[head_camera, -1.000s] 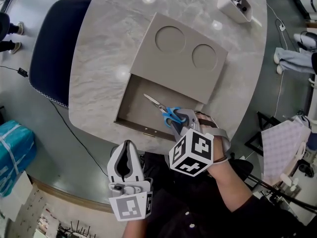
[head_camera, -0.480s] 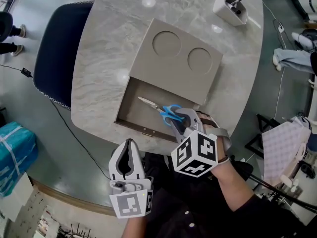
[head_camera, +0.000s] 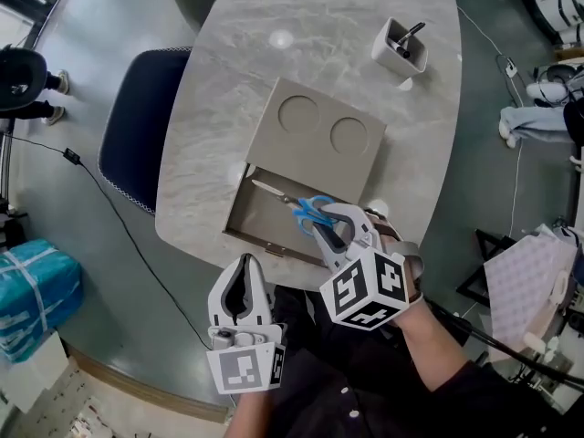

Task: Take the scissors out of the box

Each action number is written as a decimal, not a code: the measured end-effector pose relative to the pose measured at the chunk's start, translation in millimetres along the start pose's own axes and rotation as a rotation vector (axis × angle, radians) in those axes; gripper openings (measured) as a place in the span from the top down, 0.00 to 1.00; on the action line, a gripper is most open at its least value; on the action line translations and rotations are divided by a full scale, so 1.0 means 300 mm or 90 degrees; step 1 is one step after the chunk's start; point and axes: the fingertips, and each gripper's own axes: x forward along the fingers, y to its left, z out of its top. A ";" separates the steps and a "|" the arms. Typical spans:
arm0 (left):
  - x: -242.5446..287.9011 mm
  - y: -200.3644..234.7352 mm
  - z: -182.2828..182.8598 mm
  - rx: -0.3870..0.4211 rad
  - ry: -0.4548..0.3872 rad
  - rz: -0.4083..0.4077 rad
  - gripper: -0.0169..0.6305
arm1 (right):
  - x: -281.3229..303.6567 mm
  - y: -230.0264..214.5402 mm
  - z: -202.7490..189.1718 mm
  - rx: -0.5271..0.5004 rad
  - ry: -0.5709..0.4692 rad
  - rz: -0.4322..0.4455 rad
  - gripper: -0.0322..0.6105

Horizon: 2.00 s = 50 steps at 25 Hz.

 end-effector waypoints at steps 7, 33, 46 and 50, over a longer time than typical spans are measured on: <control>-0.039 -0.052 0.205 0.026 -0.055 -0.009 0.95 | -0.222 -0.145 0.107 0.035 -0.098 -0.086 0.84; -0.325 -0.291 0.814 0.162 -0.298 -0.062 0.95 | -0.965 -0.257 0.378 0.178 -0.538 -0.267 0.84; -0.382 -0.307 0.864 0.175 -0.330 -0.056 0.95 | -1.099 -0.244 0.374 0.204 -0.637 -0.308 0.84; -0.389 -0.300 0.862 0.175 -0.334 -0.058 0.95 | -1.106 -0.245 0.364 0.211 -0.635 -0.321 0.83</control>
